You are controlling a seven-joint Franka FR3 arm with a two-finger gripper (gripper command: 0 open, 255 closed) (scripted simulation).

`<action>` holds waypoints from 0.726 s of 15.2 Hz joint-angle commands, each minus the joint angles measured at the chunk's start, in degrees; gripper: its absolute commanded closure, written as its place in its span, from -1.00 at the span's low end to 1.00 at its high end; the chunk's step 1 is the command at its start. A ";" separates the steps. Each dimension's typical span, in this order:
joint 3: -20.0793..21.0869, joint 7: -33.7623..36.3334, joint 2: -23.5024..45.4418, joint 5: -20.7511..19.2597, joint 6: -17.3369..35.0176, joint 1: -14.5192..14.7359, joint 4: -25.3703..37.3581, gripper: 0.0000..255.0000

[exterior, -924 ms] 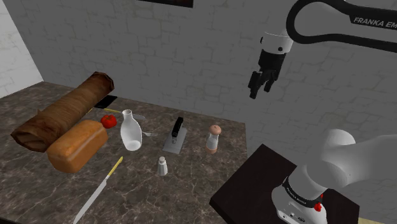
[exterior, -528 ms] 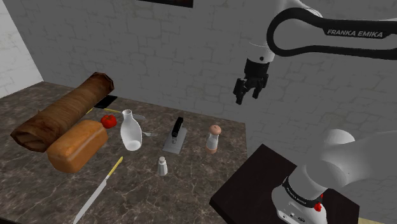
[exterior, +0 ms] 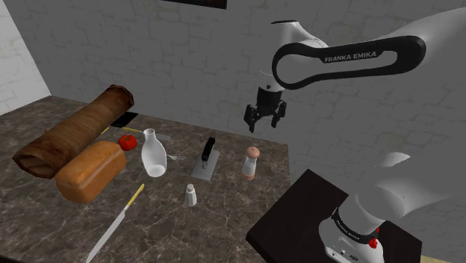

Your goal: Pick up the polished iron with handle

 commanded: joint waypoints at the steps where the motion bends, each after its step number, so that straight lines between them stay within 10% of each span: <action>1: 1.74 3.96 3.63 0.21 3.46 -0.47 0.39 -1.00; 11: 6.74 23.29 26.42 -5.80 16.45 -3.08 9.93 -1.00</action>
